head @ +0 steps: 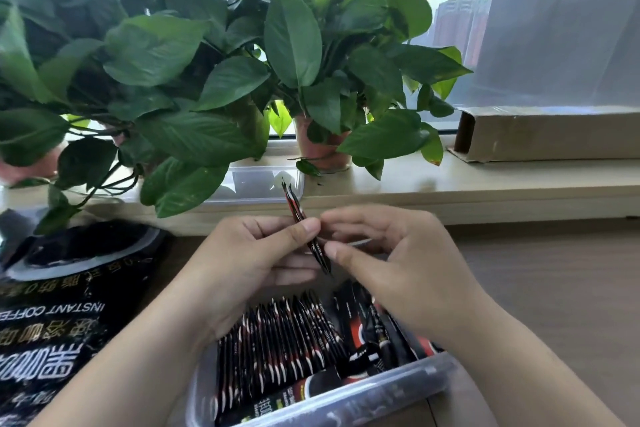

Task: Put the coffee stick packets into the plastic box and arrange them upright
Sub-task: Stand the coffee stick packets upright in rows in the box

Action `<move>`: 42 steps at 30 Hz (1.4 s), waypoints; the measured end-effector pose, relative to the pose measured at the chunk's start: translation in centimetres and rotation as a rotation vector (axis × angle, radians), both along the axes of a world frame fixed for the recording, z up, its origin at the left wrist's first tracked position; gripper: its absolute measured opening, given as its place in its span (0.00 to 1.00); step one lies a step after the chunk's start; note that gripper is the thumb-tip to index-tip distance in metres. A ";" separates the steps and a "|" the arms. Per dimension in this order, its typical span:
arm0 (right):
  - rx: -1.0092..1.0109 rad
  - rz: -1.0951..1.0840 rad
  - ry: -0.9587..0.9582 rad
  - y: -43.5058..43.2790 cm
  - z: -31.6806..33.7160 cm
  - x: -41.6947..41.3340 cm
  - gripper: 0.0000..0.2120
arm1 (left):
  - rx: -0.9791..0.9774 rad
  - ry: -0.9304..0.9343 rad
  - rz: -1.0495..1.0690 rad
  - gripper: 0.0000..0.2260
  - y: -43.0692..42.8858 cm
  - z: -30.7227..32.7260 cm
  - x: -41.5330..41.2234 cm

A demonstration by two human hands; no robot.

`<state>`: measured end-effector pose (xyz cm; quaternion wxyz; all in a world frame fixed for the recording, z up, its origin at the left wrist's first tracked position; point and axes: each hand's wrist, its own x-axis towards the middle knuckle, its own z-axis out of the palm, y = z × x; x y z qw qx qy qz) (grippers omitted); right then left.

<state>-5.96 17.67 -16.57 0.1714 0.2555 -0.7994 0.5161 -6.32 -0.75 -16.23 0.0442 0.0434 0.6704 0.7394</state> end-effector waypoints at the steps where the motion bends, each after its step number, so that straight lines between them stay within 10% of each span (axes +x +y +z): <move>1: 0.014 -0.070 0.038 0.4 0.3 -0.1 0.12 | -0.007 0.004 0.016 0.13 0.0 0.0 -0.1; 6: 0.293 -0.383 -0.031 2.9 2.2 -0.4 0.06 | -0.149 0.067 0.136 0.10 -0.7 -0.1 -0.8; 18: 1.048 -0.312 -0.342 -2.4 -0.9 0.2 0.20 | -0.260 0.075 0.092 0.09 -0.8 -1.1 -1.0; 29: 1.071 -0.323 -0.370 -2.8 -1.6 -0.3 0.16 | -0.286 0.085 0.075 0.08 -0.9 -1.5 -1.3; 42: 0.547 -0.258 -0.541 -0.3 -0.3 -1.2 0.10 | -0.255 0.078 0.076 0.07 -0.5 -1.1 -0.8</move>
